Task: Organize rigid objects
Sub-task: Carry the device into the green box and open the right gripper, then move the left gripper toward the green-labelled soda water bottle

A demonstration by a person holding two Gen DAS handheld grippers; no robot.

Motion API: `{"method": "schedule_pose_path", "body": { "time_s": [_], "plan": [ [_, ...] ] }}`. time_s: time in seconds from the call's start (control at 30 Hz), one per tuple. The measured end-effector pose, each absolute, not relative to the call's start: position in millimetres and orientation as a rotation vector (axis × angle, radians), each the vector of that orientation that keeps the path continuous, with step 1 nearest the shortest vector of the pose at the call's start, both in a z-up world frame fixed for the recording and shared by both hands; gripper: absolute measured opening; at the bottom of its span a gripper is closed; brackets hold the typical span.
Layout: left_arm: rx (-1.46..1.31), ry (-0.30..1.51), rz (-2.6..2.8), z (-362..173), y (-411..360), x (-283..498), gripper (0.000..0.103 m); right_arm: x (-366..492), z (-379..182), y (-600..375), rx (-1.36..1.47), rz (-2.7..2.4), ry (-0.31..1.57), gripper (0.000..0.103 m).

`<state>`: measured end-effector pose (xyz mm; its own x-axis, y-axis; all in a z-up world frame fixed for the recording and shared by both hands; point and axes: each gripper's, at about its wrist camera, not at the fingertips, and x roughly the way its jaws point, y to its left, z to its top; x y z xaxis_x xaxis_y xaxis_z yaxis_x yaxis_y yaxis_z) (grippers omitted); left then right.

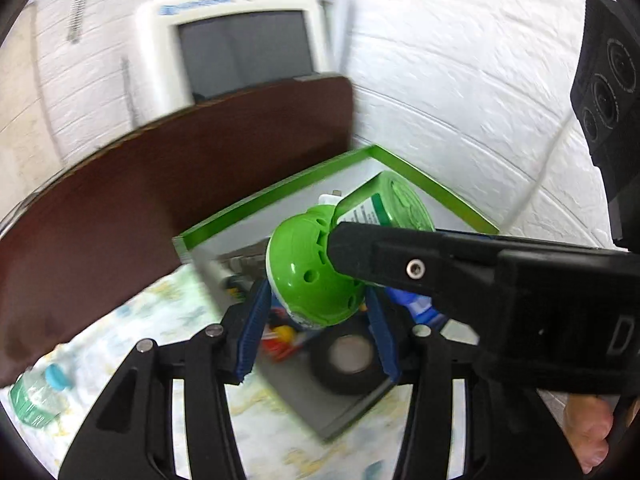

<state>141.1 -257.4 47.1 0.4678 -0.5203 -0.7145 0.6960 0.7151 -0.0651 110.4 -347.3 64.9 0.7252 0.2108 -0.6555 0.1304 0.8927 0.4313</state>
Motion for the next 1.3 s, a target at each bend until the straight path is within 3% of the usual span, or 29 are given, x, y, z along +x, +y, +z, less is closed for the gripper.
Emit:
{"method": "schedule_pose_path", "body": {
  "time_s": [0.2,0.27,0.43,0.63,0.97,1.3],
  "plan": [
    [0.331,0.840,-0.711,31,-294,142,0.057,91,50,-403,0.491,-0.136,0.782,0.048],
    [0.335,0.835,-0.679,29,-284,143,0.064,84,53,-407,0.454,-0.208,0.749,0.049],
    [0.276,0.830,-0.580,33,-227,149,0.066,84,62,-404,0.465,-0.208,0.704,0.049],
    [0.165,0.804,-0.354,33,-110,172,0.072,115,73,-325,0.350,-0.057,0.705,0.051],
    [0.003,0.800,0.032,14,95,183,0.076,201,18,-152,0.251,0.293,0.945,0.052],
    [-0.108,0.842,-0.038,-11,148,209,0.078,262,-38,-77,0.302,0.291,1.113,0.052]
  ]
}}
